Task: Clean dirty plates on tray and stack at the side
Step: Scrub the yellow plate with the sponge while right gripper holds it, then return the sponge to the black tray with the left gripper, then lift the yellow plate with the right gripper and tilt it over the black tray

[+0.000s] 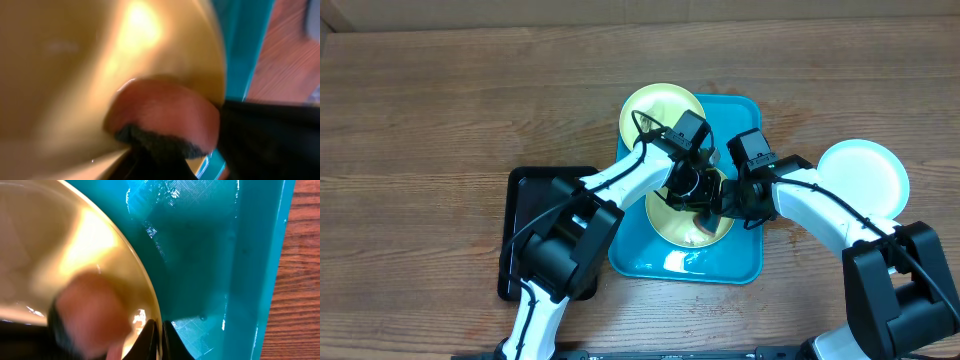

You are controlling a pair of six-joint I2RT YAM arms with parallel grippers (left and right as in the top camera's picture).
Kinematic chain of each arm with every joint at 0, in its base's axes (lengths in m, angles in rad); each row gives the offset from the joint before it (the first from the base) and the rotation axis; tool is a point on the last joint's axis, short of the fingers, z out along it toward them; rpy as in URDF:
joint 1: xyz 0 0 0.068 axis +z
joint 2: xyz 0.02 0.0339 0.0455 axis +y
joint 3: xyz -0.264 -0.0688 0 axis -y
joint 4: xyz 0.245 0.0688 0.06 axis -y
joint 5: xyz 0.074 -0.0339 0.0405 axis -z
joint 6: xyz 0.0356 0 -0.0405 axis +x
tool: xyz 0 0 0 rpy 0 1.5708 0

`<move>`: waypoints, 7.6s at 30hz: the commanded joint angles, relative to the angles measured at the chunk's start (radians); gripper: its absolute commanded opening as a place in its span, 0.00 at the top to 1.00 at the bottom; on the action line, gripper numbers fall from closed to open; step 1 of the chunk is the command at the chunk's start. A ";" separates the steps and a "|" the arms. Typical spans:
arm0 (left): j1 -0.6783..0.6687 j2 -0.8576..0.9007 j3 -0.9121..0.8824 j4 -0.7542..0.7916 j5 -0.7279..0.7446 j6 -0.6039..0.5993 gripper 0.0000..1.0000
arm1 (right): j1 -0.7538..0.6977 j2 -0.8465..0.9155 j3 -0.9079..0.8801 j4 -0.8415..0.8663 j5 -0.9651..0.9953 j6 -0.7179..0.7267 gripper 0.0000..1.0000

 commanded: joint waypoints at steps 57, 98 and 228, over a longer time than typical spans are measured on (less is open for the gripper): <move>0.002 0.131 0.037 0.012 0.256 -0.041 0.96 | 0.002 0.005 -0.008 0.004 0.015 -0.046 0.96; 0.290 -0.594 0.058 -0.646 -0.743 -0.007 0.96 | 0.002 0.004 -0.008 0.001 0.006 -0.048 0.96; 0.707 -0.777 0.439 -0.839 -0.490 0.097 0.00 | 1.088 -0.022 0.389 0.174 1.405 -0.315 0.96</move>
